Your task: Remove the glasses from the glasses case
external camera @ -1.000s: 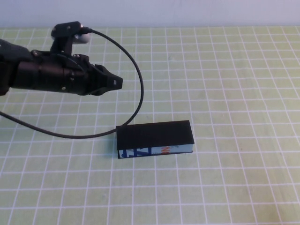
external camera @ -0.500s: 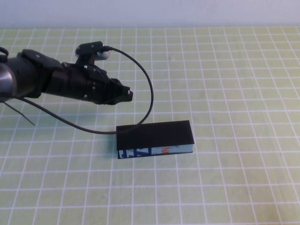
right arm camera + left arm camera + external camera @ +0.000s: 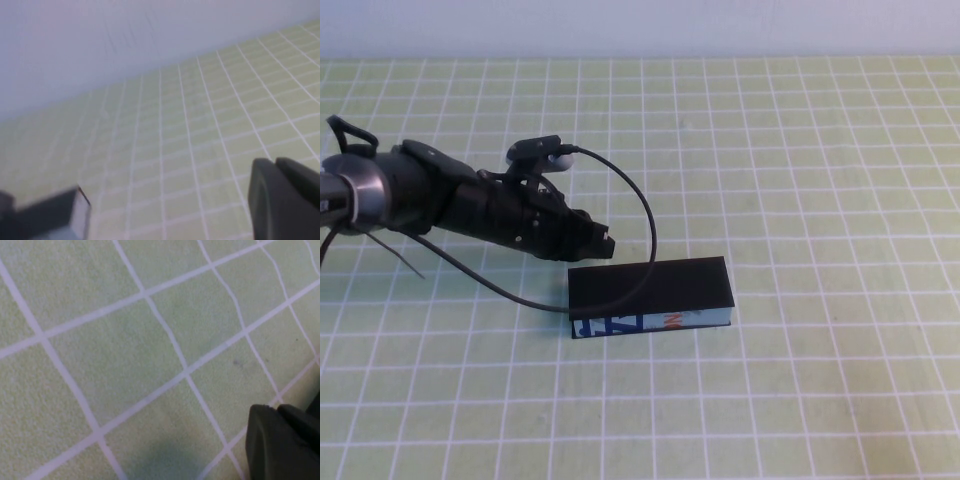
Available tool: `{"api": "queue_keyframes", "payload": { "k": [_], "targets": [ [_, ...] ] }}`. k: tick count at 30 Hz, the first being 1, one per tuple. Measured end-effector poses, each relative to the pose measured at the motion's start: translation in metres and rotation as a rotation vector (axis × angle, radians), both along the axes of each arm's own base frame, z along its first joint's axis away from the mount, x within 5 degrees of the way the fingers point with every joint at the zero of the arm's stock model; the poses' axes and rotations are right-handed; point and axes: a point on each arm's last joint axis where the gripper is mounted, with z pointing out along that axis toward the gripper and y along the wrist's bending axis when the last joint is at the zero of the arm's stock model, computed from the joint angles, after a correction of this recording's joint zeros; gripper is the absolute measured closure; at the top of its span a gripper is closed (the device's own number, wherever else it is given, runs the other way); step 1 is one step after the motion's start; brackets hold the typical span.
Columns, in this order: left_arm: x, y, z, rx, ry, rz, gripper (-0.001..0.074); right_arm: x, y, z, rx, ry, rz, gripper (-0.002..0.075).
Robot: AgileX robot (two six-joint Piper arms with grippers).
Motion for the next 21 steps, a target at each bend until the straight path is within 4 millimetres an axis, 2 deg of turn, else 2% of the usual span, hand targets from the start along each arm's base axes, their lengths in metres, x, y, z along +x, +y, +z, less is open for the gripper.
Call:
{"api": "queue_keyframes", "payload": {
  "k": [5, 11, 14, 18, 21],
  "targets": [
    [-0.001, 0.0, -0.006, 0.008, 0.019, -0.024, 0.0739, 0.001, -0.004, 0.012, 0.359, -0.097, -0.057, 0.0743],
    [-0.001, 0.0, -0.012, 0.024, 0.028, -0.035, 0.0739, 0.001, -0.006, 0.014, 0.521, -0.11, -0.075, 0.0743],
    [-0.001, 0.0, -0.013, 0.028, 0.028, -0.039, 0.0739, 0.0, 0.001, 0.019, 0.534, -0.049, -0.002, 0.0743],
    [-0.001, 0.0, -0.013, 0.03, 0.027, -0.041, 0.0739, 0.007, 0.012, 0.047, 0.455, 0.072, 0.091, 0.0743],
    [-0.001, 0.0, -0.013, 0.03, 0.027, -0.041, 0.0739, 0.022, 0.019, 0.067, 0.34, 0.193, 0.156, 0.0743]
  ]
}}
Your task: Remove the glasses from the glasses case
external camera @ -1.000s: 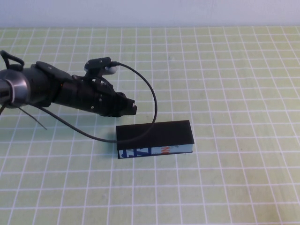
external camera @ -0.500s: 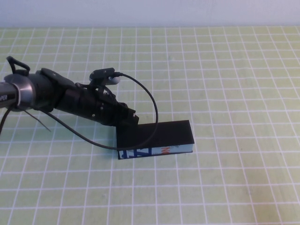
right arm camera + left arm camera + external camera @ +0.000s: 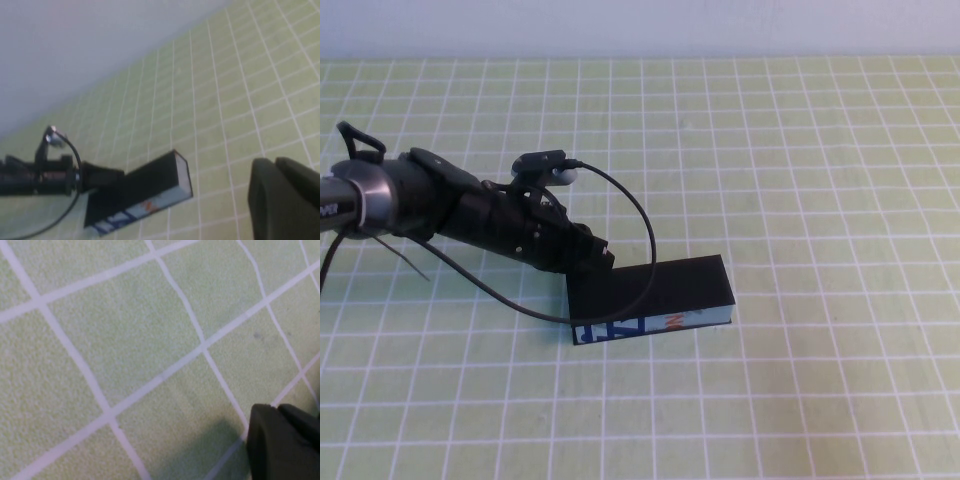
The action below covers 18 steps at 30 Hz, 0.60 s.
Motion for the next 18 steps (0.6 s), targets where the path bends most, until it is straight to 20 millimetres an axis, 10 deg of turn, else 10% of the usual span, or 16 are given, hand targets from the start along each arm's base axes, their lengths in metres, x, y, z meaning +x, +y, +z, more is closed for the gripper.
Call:
{"api": "queue_keyframes", "payload": {
  "k": [13, 18],
  "targets": [
    [0.0, 0.0, 0.0, -0.001, 0.001, -0.001, 0.0739, 0.121, 0.028, 0.038, -0.302, 0.336, 0.425, 0.0743],
    [-0.001, 0.0, 0.0, -0.003, 0.004, -0.005, 0.0739, 0.163, 0.086, 0.046, -0.45, 0.304, 0.671, 0.0743]
  ]
}}
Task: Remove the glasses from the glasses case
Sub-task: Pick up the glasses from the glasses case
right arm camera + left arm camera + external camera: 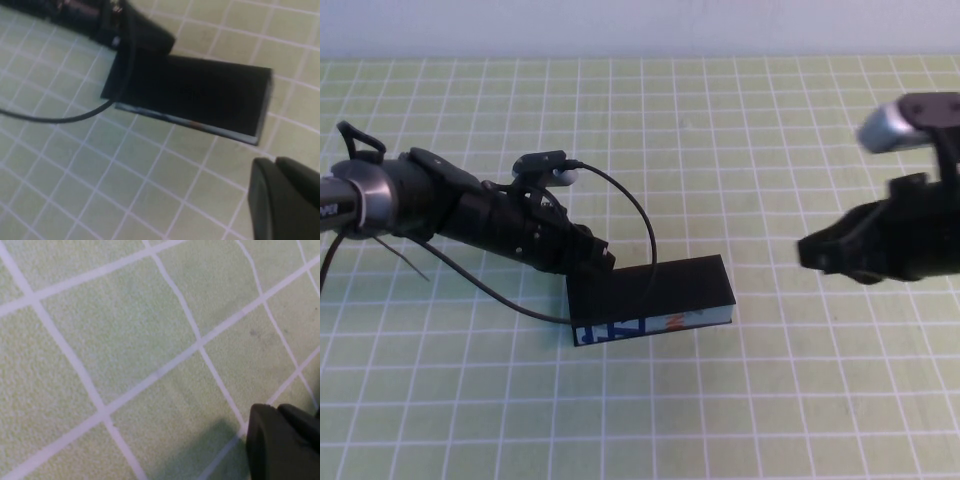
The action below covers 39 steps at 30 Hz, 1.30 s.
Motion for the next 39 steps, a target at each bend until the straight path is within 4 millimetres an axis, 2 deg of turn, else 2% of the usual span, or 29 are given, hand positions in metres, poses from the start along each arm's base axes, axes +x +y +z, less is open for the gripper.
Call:
{"api": "queue_keyframes", "payload": {
  "k": [3, 6, 9, 11, 14, 20, 22, 29, 39],
  "targets": [
    [-0.001, 0.0, 0.0, -0.003, 0.004, -0.005, 0.0739, 0.012, 0.038, -0.003, -0.132, -0.055, 0.185, 0.0743],
    [-0.001, 0.0, 0.0, -0.002, 0.005, -0.008, 0.0739, 0.016, 0.067, -0.014, -0.306, -0.157, 0.403, 0.0743],
    [-0.001, 0.0, 0.0, -0.002, 0.005, -0.008, 0.0739, 0.012, 0.087, -0.028, -0.456, -0.285, 0.641, 0.0743],
    [-0.001, 0.0, 0.0, -0.002, 0.005, -0.008, 0.0739, 0.011, 0.097, -0.036, -0.506, -0.338, 0.741, 0.0737],
    [-0.001, 0.0, 0.0, -0.002, 0.005, -0.008, 0.0739, 0.015, 0.103, -0.046, -0.542, -0.388, 0.801, 0.068],
    [-0.001, 0.0, 0.0, -0.001, 0.004, -0.008, 0.0739, 0.029, 0.115, -0.068, -0.606, -0.53, 0.924, 0.0442],
    [-0.001, 0.0, 0.0, -0.002, 0.006, -0.007, 0.0739, 0.034, 0.118, -0.077, -0.626, -0.555, 0.935, 0.0401],
    [-0.001, 0.0, 0.0, -0.002, 0.007, -0.006, 0.0739, 0.048, 0.124, -0.089, -0.661, -0.627, 0.88, 0.0373],
    [-0.001, 0.0, 0.0, -0.003, 0.01, -0.003, 0.0739, 0.04, 0.143, -0.097, -0.673, -0.678, 0.932, 0.0388]
  ]
}}
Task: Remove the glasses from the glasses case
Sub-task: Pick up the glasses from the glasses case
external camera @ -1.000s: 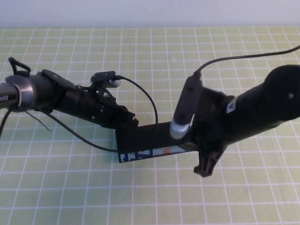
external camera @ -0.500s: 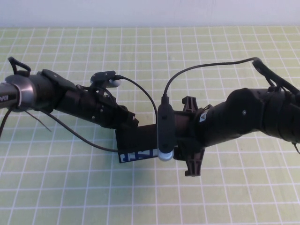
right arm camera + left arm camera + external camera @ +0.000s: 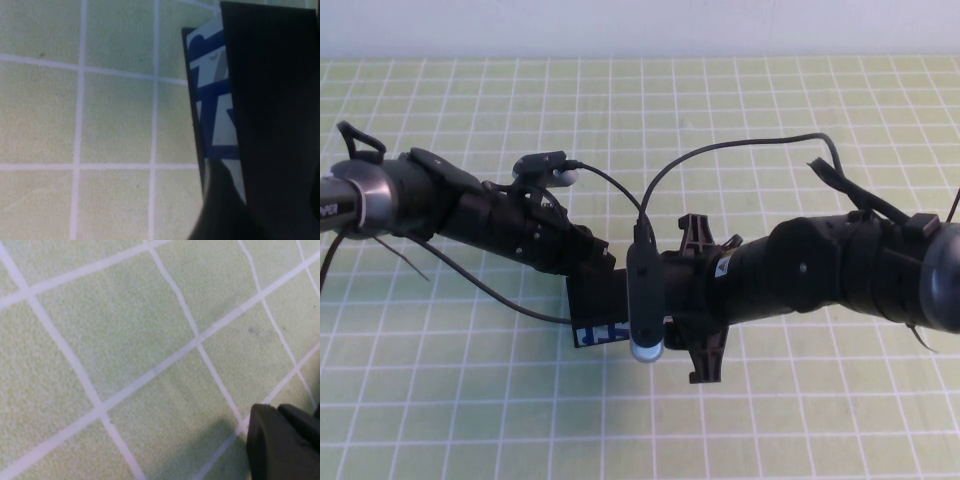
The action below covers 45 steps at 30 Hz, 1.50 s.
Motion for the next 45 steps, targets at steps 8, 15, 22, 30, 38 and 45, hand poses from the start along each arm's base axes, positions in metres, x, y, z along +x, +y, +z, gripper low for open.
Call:
{"api": "queue_keyframes", "payload": {
  "k": [8, 15, 22, 30, 38, 45],
  "targets": [
    [0.0, 0.0, 0.0, -0.003, 0.008, 0.008, 0.0739, 0.004, 0.002, -0.007, -0.004, -0.017, -0.009, 0.0396],
    [0.0, 0.0, 0.0, -0.006, 0.015, 0.009, 0.0739, 0.009, 0.003, -0.021, -0.038, -0.038, 0.0, 0.0396],
    [0.0, 0.0, 0.0, -0.005, 0.016, 0.009, 0.0739, 0.012, 0.004, -0.023, -0.04, -0.066, -0.003, 0.0446],
    [0.0, 0.0, 0.0, -0.005, 0.016, 0.009, 0.0739, 0.015, 0.005, -0.027, -0.045, -0.085, -0.002, 0.0473],
    [0.0, 0.0, 0.0, -0.002, 0.014, 0.009, 0.0739, 0.016, 0.005, -0.028, -0.051, -0.098, 0.005, 0.0589],
    [0.001, 0.0, 0.001, -0.002, 0.009, 0.011, 0.0739, 0.013, 0.003, -0.016, -0.042, -0.116, 0.017, 0.0689]
  ]
}}
